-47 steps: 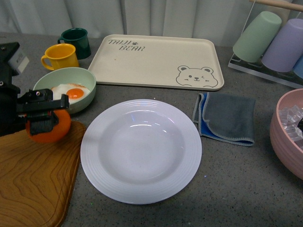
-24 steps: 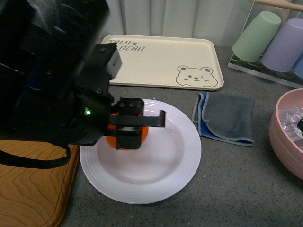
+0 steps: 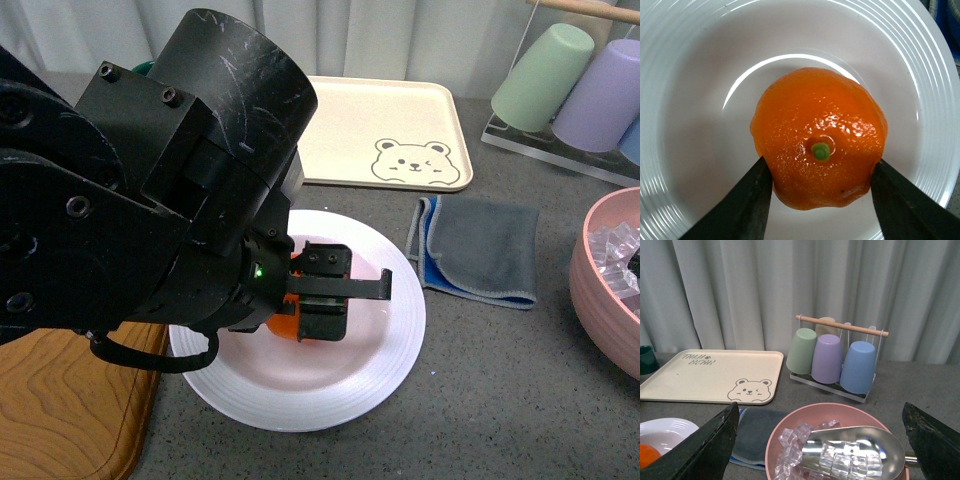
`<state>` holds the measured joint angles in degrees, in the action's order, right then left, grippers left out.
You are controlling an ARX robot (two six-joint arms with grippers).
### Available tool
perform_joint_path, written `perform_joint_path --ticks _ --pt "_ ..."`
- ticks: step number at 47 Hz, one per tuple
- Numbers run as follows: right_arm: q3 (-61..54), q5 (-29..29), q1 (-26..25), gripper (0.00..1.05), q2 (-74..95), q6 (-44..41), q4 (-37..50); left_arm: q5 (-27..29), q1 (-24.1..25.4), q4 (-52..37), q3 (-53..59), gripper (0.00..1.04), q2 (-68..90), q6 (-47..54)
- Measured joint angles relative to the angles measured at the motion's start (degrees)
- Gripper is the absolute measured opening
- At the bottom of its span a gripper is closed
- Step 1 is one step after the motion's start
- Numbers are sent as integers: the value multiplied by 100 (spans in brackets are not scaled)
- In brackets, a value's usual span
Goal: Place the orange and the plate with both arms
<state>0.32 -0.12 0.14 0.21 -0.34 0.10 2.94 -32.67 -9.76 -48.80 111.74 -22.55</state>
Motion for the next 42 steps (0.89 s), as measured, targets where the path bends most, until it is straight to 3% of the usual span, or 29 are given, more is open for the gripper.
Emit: perform_joint_path --ticks 5,12,24,25,28,30,33,35,37,42 --pt "2 0 0 95 2 2 0 63 22 20 -26 75 4 11" --pt "2 0 0 95 2 0 0 107 46 2 17 97 -96 7" --pt "2 0 0 95 0 0 0 326 151 -221 387 98 -859 -28" --pt "2 0 0 95 2 0 0 466 142 -385 448 97 -868 63" --pt "2 -4 0 95 2 0 0 1773 157 -2544 1102 85 -717 763" --pt "2 -24 0 95 0 0 0 2190 238 -3827 1631 78 -660 1198" --pt "2 0 0 95 0 2 -2 2277 380 -5023 2173 71 -662 1521" --pt "2 2 0 95 4 2 -2 2234 638 -6236 2684 60 -929 1808" --pt "2 4 0 95 4 2 -2 2100 839 -6747 2957 51 -1309 1937" --pt "2 -2 0 95 0 2 -2 1722 1176 -6763 3504 31 -2085 2092"
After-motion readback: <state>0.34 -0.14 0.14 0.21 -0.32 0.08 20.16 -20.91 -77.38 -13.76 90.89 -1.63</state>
